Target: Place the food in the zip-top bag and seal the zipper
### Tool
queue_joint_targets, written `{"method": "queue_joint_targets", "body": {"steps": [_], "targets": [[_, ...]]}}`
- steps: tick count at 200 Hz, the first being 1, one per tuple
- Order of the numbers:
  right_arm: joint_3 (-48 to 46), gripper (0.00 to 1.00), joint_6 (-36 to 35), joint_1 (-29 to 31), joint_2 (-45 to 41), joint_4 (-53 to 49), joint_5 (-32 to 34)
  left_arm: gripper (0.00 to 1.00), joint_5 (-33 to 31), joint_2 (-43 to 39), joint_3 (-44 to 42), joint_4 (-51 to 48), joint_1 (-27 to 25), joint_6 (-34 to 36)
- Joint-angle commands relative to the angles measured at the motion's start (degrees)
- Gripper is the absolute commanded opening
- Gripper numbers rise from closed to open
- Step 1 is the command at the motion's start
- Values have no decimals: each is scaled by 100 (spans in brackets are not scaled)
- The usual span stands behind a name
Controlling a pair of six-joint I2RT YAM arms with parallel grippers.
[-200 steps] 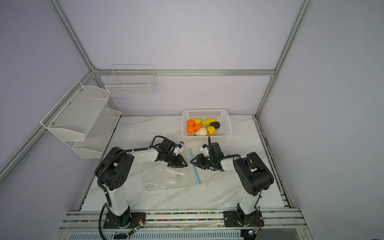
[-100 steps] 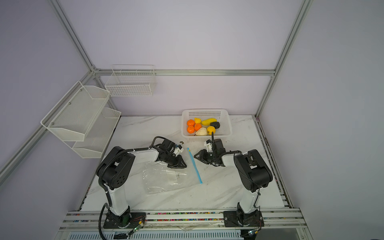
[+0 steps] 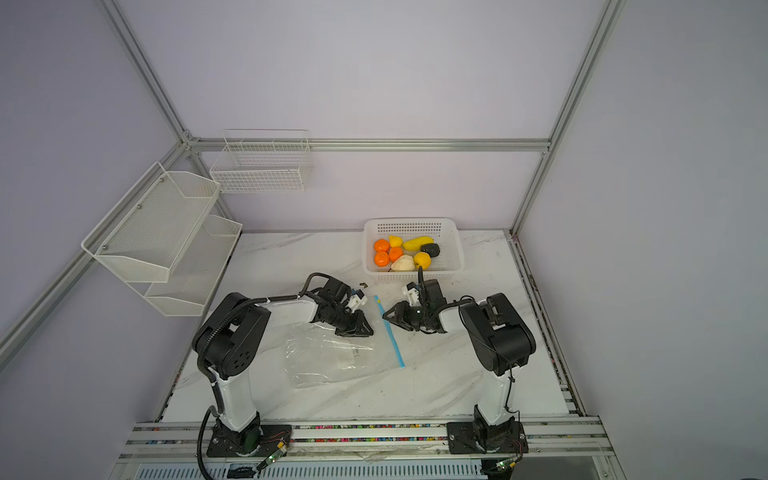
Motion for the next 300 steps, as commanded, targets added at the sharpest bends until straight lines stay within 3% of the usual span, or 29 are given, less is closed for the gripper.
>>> {"method": "queue_joint_targets", "body": {"steps": [1,174,300], "targets": [[10,42,103,70,180,-122,-95,20,-254,210,18,-253,20,51],[-138,36,143,60,-613,-536,-245,21,-253,200,9,-247,5,53],[-884,27,381,283,-903,-203,-422,21,-265,204,20,-245,-16,46]]}}
